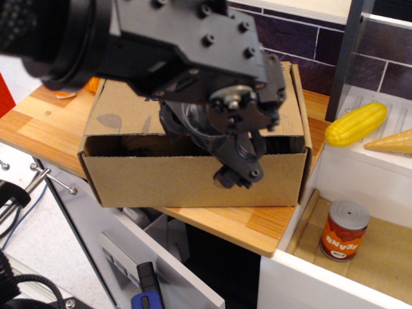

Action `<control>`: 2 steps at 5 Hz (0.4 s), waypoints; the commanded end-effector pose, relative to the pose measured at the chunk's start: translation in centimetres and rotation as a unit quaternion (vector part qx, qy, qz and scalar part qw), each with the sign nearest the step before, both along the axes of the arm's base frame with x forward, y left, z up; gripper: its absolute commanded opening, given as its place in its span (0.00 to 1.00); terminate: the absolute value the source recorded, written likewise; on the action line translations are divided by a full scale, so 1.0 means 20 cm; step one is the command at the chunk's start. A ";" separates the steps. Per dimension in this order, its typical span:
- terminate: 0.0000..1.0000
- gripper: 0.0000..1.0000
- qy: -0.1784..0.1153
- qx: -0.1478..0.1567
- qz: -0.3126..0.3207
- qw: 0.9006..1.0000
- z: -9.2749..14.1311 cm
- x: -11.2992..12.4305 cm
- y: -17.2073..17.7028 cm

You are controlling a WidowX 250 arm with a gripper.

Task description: Open brown1fbox flap

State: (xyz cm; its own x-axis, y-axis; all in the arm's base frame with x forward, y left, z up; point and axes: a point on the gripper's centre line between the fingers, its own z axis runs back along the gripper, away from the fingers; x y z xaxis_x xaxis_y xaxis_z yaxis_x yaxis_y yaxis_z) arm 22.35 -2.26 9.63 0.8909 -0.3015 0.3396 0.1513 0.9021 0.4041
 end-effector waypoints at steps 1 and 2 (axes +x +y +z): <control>0.00 1.00 -0.013 0.005 -0.019 1.000 0.07 0.09 0.03; 0.00 1.00 -0.014 0.009 -0.024 1.000 0.07 0.12 0.05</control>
State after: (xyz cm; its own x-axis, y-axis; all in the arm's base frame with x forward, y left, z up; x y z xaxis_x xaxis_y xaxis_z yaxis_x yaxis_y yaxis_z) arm 23.81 -1.10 9.98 0.8746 -0.3512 0.3343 0.1929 0.8845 0.4247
